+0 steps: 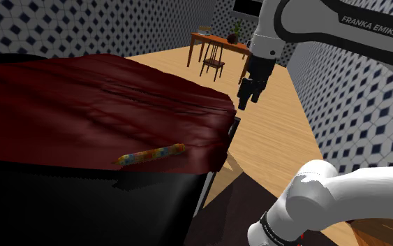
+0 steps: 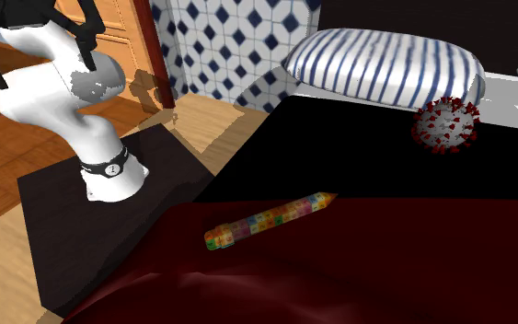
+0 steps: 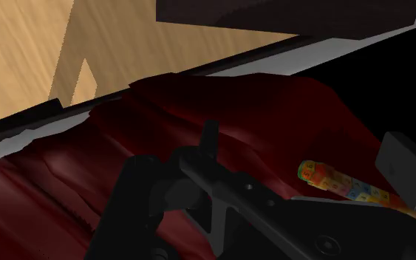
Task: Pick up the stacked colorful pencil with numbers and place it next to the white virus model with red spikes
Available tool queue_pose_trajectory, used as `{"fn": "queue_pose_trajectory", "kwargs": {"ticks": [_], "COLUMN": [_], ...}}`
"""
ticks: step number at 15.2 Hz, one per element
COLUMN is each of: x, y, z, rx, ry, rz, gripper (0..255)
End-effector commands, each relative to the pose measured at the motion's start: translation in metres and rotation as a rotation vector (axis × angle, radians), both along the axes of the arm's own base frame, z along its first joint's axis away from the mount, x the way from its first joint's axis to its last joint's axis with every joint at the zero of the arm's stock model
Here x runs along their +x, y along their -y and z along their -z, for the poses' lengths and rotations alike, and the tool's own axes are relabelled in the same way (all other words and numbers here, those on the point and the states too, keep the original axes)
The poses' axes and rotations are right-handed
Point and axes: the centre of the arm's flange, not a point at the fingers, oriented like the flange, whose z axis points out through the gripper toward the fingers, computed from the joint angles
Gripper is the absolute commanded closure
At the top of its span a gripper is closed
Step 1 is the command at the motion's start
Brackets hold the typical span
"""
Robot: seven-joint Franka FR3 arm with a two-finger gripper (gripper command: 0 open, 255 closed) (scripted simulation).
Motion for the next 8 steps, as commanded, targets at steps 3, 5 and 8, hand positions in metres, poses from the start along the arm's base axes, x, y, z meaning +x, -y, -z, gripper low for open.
{"fn": "queue_pose_trajectory", "kwargs": {"ticks": [3, 5, 8], "x": [0.02, 0.039, 0.067], "y": [-0.004, -0.01, -0.022], "z": [0.016, 0.032, 0.057], "rx": [0.006, 0.011, 0.02], "ry": [-0.001, -0.002, -0.003], "rz": [-0.081, -0.162, -0.283], "gripper": [0, 0, 0]}}
